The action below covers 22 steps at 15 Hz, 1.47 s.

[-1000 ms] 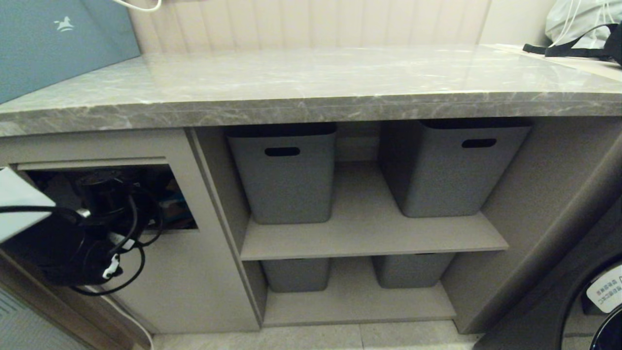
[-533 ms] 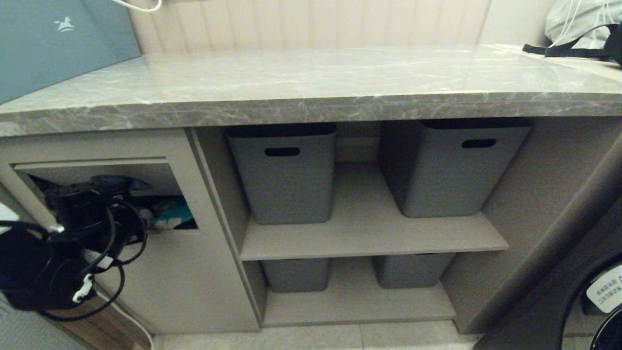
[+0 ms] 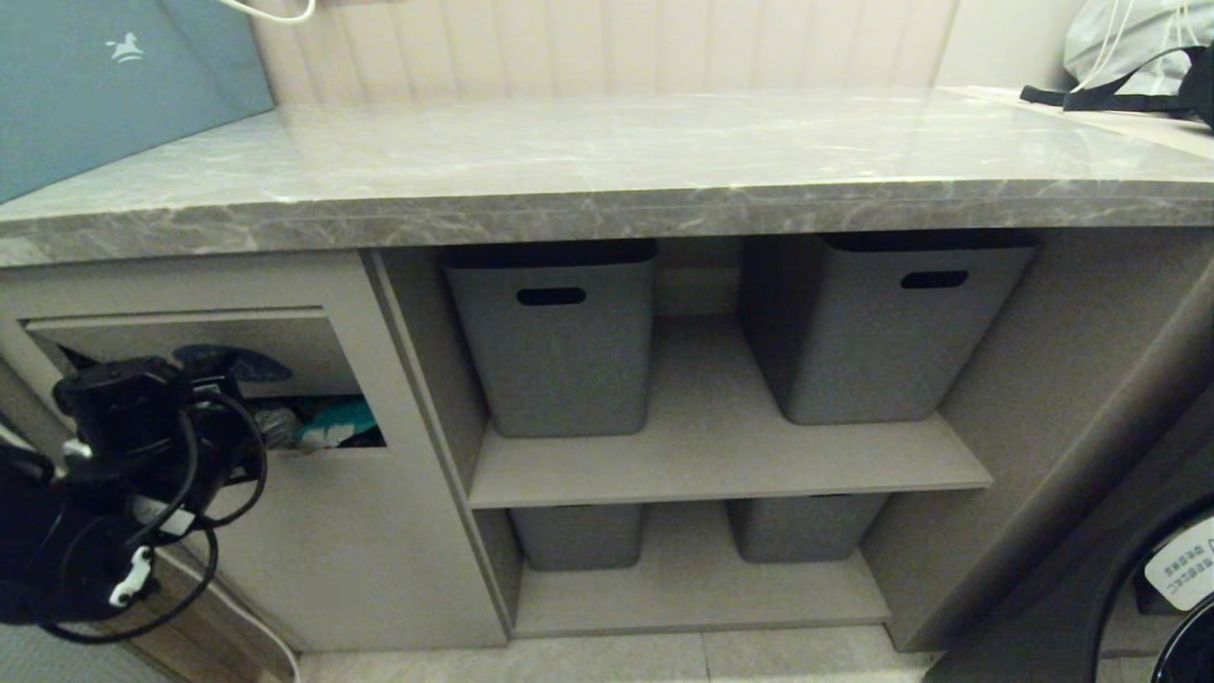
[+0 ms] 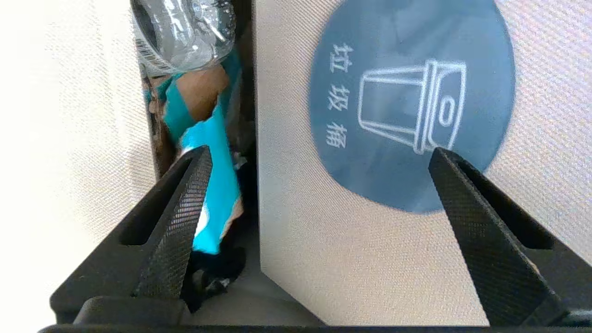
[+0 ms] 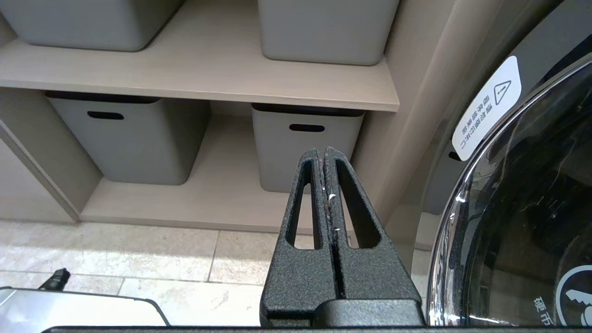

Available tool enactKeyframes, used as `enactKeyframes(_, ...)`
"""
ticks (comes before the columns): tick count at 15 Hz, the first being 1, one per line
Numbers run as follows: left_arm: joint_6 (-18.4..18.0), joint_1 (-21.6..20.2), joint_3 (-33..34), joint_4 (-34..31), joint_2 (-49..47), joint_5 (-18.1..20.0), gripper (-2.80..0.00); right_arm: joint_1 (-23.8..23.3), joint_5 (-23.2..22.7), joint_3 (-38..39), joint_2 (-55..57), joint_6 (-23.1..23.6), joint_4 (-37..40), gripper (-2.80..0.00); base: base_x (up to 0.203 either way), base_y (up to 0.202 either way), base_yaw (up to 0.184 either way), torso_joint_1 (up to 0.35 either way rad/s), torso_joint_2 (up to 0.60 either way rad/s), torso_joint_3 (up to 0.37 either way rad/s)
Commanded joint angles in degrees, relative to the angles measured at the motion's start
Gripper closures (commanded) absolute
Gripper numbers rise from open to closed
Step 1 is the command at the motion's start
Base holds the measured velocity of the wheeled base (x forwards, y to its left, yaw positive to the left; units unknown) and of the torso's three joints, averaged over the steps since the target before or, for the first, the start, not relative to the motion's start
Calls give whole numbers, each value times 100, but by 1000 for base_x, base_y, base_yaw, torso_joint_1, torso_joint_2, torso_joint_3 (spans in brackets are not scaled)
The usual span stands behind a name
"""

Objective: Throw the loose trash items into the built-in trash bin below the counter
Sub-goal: Put the garbage in the trash can

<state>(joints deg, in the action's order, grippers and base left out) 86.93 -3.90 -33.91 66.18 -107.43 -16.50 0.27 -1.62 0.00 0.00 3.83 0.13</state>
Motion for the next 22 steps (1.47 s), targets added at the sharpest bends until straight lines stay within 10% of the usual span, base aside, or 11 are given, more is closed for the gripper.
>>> enactKeyframes(1, -65, -6, 437, 12, 370, 0, -280, 5, -5, 0, -9, 4, -1, 0, 0, 0, 0, 0, 0, 0)
enactKeyframes(8, -1195, -2, 3184, 14, 2017, 161, -280, 8, -5, 0, -9, 4, -5, 0, 0, 0, 0, 0, 0, 0)
enactKeyframes(13, -2205, -79, 3373, -158, 1911, 110, -280, 7, -5, 0, -9, 4, -3, 0, 0, 0, 0, 0, 0, 0)
enactKeyframes(15, -2532, -72, 3237, -166, 2075, 329, 0, 0, -5, 0, -9, 4, -5, 0, 0, 0, 0, 0, 0, 0)
enactKeyframes(16, -2900, -69, 3143, -182, 2248, 518, 0, 8, -5, 0, -9, 4, -5, 0, 0, 0, 0, 0, 0, 0)
enactKeyframes(22, -6515, 0, 2138, -1281, 3987, 4351, 0, 1, -5, 0, -9, 4, 2, 0, 0, 0, 0, 0, 0, 0)
